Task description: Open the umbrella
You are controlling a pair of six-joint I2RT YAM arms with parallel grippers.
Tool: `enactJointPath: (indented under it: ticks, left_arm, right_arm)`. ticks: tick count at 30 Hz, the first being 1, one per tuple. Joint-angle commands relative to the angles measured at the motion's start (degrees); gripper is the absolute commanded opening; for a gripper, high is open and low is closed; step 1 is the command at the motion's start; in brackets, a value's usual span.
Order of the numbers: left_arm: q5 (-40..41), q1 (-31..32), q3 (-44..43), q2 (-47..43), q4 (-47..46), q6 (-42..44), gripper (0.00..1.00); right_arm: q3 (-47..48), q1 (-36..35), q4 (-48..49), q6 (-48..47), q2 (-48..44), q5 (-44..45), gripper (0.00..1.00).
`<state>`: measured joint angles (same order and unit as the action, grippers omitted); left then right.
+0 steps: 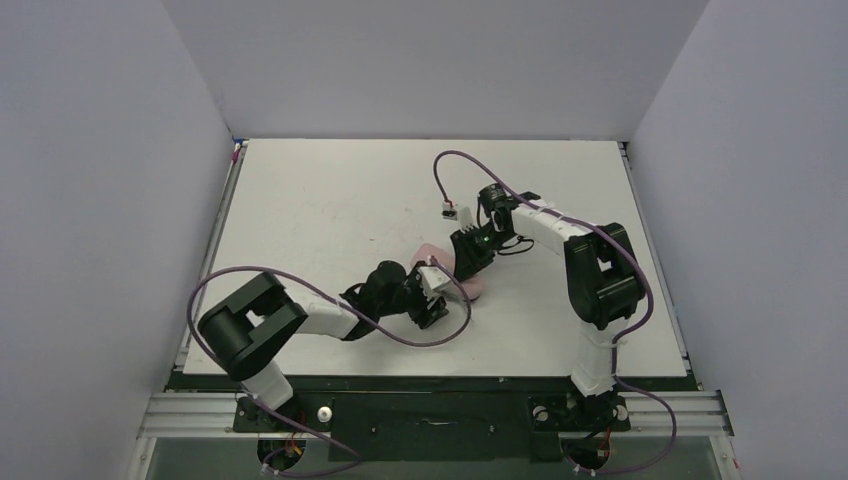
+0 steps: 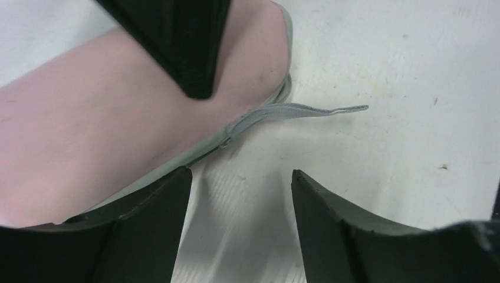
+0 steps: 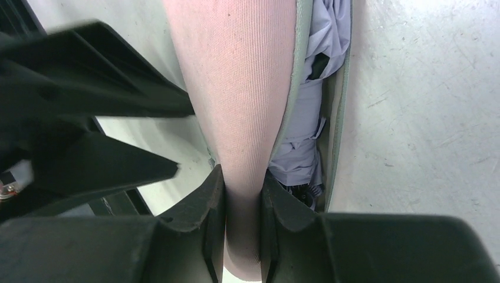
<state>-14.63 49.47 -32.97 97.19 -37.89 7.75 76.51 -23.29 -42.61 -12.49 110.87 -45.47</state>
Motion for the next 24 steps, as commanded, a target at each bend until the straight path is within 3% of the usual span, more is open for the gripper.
enactJointPath:
  ticks: [1,6,8,13,18,24]
  left_arm:
    - [-3.71,-4.38,1.72,-10.78,5.59,-3.62,0.66]
    - [-4.21,-8.2,2.92,-22.1,15.14,-6.87,0.94]
    - [-2.69,-10.26,2.51,-25.58,20.06,-7.33,0.99]
    - [-1.46,-15.13,0.2,-32.69,34.09,-9.76,0.97]
    - [0.65,-22.0,-1.08,-39.1,42.3,-11.35,0.97]
    - [1.8,-28.83,-3.47,-39.34,45.71,-16.11,0.97]
  right_arm:
    - [2.61,0.08,-0.75,-6.68,-0.78,5.16,0.14]
    - [4.89,0.0,-6.01,-12.78,-1.54,7.12,0.32]
    - [5.97,0.0,-8.08,-14.88,-1.77,7.71,0.37]
    - [8.82,-0.3,-12.38,-18.97,-2.91,7.57,0.47]
    - [10.37,-2.34,-17.03,-24.64,-4.14,6.36,0.47]
    - [9.23,-5.94,-20.59,-29.12,-6.62,4.98,0.43]
